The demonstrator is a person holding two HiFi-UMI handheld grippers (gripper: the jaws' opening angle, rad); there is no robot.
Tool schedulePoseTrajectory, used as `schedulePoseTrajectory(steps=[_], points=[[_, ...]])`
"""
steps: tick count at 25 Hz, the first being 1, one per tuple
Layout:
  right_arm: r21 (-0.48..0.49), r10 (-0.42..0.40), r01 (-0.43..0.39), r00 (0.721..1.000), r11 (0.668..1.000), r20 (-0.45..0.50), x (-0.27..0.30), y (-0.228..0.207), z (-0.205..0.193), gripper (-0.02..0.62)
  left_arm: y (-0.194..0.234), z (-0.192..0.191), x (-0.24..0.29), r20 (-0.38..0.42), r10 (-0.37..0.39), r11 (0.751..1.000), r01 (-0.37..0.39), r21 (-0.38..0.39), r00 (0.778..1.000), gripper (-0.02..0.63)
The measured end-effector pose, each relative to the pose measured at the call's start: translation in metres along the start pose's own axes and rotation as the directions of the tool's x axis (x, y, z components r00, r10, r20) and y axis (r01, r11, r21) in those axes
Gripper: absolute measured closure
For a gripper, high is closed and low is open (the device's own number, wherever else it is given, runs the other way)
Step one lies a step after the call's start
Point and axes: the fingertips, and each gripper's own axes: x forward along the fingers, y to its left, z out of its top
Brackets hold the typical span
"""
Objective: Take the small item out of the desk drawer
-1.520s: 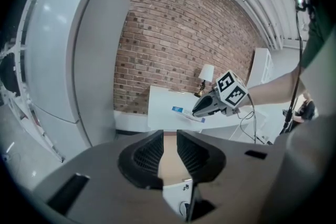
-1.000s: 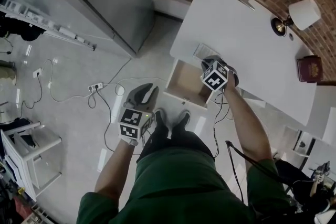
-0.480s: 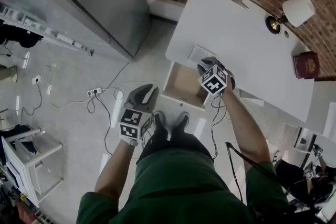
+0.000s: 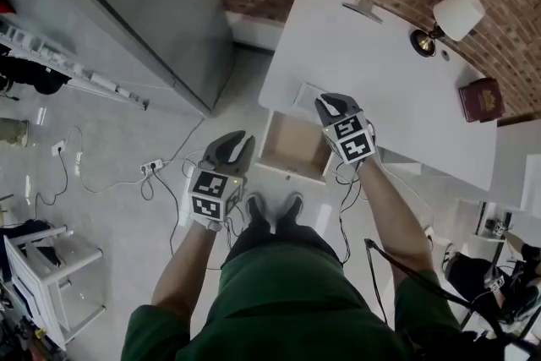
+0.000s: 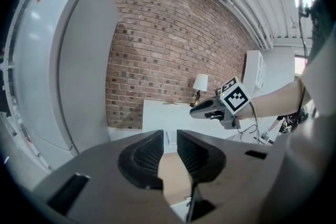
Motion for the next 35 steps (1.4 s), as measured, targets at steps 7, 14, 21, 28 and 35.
schedulePoseTrajectory(steps=[7, 14, 21, 28, 35], points=[[0.077, -0.065, 0.054, 0.988, 0.996, 0.137, -0.044, -0.005, 0.037, 0.558, 0.0, 0.041, -0.013, 0.083, 0.009, 0.999, -0.012, 0.031, 0.997, 0.535], [0.136, -0.102, 0.068, 0.959, 0.988, 0.264, -0.094, 0.003, 0.081, 0.572, -0.007, 0.1, -0.036, 0.197, 0.005, 0.997, -0.02, 0.074, 0.98, 0.535], [0.201, -0.147, 0.077, 0.92, 0.977, 0.362, -0.144, 0.009, 0.111, 0.589, -0.03, 0.141, -0.053, 0.275, -0.036, 0.993, 0.002, 0.121, 0.961, 0.535], [0.28, -0.227, 0.1, 0.852, 0.955, 0.471, -0.202, 0.006, 0.136, 0.591, -0.06, 0.192, -0.071, 0.39, -0.058, 0.986, -0.008, 0.164, 0.919, 0.543], [0.283, -0.296, 0.154, 0.762, 0.947, 0.575, -0.251, 0.01, 0.163, 0.591, -0.093, 0.231, -0.092, 0.478, -0.114, 0.977, 0.013, 0.211, 0.871, 0.558]])
